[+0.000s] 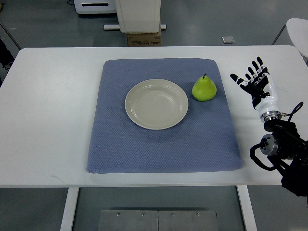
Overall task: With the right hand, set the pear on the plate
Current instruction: 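Move the right hand toward the green pear beside the plate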
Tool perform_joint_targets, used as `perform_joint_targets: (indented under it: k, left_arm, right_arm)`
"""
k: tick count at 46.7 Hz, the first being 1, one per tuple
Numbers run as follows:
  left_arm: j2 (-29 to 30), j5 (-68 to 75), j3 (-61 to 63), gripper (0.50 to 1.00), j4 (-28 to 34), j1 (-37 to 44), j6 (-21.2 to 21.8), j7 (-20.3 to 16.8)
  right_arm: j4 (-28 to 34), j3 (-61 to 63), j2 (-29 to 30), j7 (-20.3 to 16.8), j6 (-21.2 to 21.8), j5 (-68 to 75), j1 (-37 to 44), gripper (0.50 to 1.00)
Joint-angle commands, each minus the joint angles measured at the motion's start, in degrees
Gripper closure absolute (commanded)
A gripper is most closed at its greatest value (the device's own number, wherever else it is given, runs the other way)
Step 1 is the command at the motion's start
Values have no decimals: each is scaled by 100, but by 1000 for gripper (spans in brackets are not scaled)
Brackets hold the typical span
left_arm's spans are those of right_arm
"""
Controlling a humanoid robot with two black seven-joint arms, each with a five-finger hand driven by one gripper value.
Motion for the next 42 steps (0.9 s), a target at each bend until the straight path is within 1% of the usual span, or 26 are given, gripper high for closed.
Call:
perform_joint_targets:
  k: [1,13,24,33,42]
  left_arm:
    - [0,0,0,500,0,0,0,-1]
    - [0,0,0,500,0,0,0,-1]
    - [0,0,0,500,0,0,0,-1]
    - [0,0,0,500,0,0,0,-1]
    - [0,0,0,500,0,0,0,-1]
  right_arm:
    - [-1,13,17,0,0,0,13,500]
    - [-1,-22,61,0,0,-8,74,500]
    - [-18,-277,298,0,-8,-17,206,500]
    - [-229,-365,624,0,-17,-44,277,500]
    - [-414,-532,738,0,-17,-52,356,500]
